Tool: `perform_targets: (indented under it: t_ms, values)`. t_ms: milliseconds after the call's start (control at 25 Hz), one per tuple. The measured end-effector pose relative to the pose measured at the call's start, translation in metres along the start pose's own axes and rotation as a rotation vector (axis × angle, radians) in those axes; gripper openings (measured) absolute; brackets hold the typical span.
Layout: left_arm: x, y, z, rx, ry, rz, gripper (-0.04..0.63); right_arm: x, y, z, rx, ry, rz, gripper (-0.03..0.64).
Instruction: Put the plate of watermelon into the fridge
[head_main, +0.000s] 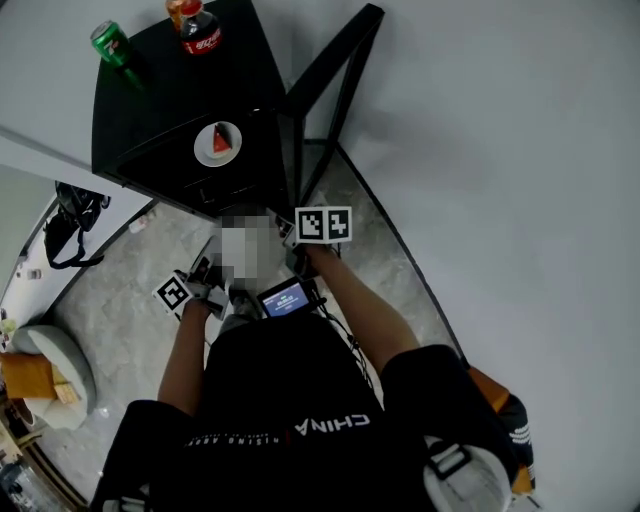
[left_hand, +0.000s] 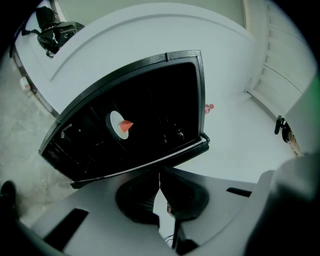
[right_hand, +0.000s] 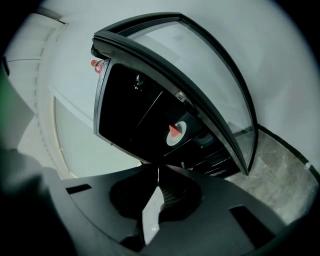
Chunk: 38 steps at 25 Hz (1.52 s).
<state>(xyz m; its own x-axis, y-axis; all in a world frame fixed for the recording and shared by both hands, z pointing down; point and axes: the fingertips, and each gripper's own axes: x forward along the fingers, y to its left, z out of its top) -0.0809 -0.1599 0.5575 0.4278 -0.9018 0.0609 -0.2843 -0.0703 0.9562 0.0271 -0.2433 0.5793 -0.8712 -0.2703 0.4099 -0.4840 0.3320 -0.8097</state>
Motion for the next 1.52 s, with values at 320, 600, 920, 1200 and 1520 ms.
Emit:
perform_targets:
  t_ms: [320, 600, 920, 1200, 1520]
  values:
    - [-0.029, 0.008, -0.017, 0.003, -0.024, 0.053, 0.014, -0.011, -0.012, -0.036, -0.001, 0.018, -0.020, 0.018]
    - [-0.049, -0.007, -0.055, 0.019, 0.127, 0.088, 0.014, -0.028, 0.001, -0.065, -0.083, -0.004, -0.099, 0.018]
    - [-0.139, 0.004, -0.061, 0.420, 0.317, 0.116, 0.014, -0.035, 0.043, -0.122, -0.128, -0.041, -0.166, 0.018]
    - [-0.213, 0.012, -0.095, 0.466, 0.370, 0.099, 0.014, -0.049, 0.073, -0.192, -0.143, -0.078, -0.216, 0.018]
    - [-0.246, 0.004, -0.128, 0.465, 0.414, 0.057, 0.014, -0.084, 0.094, -0.257, -0.217, -0.074, -0.292, 0.018]
